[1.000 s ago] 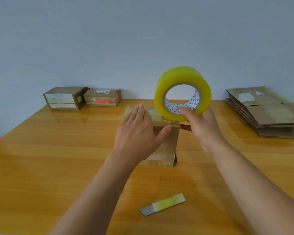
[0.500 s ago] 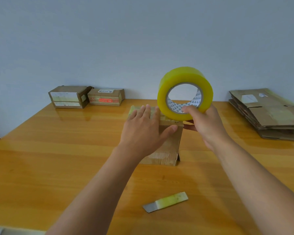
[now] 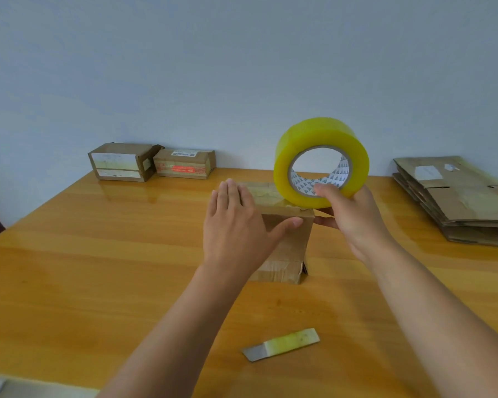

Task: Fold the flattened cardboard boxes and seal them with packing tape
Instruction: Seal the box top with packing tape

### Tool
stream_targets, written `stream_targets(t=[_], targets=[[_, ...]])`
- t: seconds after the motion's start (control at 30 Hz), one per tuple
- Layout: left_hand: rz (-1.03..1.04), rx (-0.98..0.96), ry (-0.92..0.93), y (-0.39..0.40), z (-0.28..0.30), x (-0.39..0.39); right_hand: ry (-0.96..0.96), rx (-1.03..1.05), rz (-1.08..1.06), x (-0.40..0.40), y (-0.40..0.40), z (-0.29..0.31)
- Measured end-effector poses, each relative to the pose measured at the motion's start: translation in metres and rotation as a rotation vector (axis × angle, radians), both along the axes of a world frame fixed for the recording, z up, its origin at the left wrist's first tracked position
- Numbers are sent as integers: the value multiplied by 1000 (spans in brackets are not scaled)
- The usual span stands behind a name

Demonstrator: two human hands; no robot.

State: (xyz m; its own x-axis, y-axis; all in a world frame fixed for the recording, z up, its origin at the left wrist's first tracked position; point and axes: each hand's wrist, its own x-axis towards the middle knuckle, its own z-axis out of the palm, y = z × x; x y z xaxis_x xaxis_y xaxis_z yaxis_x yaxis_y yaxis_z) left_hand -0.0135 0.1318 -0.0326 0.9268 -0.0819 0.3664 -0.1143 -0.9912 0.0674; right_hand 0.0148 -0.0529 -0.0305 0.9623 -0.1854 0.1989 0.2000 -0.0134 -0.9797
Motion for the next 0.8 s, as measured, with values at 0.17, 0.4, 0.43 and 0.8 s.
stream_targets(t=[0.17,0.4,0.43,0.8], targets=[[-97,-33,-15,16,-1,9,-19,-7,9,0,2,-3],[-198,-32,-250,10,-21,12,-28,21,-26,-1,3,-9],[-220,-43,-269,10,-23,14,-27,15,-27,-1,3,-10],[-334,11,-338,14,-20,28,-4,-42,-10,6,1,-11]])
